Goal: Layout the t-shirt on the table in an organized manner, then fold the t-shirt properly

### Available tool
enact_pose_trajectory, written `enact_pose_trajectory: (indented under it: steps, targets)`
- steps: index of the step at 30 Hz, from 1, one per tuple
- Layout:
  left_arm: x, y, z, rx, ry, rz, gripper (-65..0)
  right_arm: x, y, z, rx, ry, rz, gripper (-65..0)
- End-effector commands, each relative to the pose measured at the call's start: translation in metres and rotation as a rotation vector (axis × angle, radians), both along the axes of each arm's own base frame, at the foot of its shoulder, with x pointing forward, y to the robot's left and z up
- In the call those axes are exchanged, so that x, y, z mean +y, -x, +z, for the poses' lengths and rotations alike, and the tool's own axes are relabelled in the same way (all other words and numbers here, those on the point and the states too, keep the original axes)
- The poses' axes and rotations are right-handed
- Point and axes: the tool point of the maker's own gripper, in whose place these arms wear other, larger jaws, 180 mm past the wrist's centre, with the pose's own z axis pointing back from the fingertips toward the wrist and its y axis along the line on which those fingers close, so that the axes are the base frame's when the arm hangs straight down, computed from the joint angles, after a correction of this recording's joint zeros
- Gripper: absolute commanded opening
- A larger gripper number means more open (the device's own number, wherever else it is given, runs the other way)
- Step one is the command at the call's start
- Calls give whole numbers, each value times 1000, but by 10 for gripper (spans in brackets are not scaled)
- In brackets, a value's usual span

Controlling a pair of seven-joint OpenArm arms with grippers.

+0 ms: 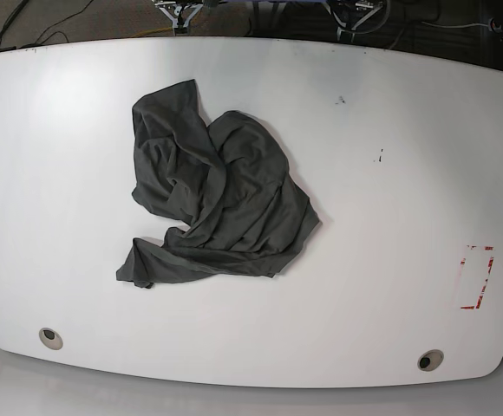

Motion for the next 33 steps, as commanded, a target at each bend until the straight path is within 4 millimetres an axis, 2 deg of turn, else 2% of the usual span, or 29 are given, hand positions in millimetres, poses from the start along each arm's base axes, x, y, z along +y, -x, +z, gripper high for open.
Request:
enact_pose_trajectory:
  steps: [1,7,8,33]
  targets:
    - [-1,3,0,6,-3,8,-634,0,3,0,-1,-4,-5,-626]
    - [-2,4,0,8,-1,5,-632,0,4,0,5,-5,1,-626]
    - [-6,1,0,3,13,4,-625,7,1,0,-4,-17,-10,-629]
    - [-6,4,0,9,14,3,-625,7,0,0,-15,-16,-10,-629]
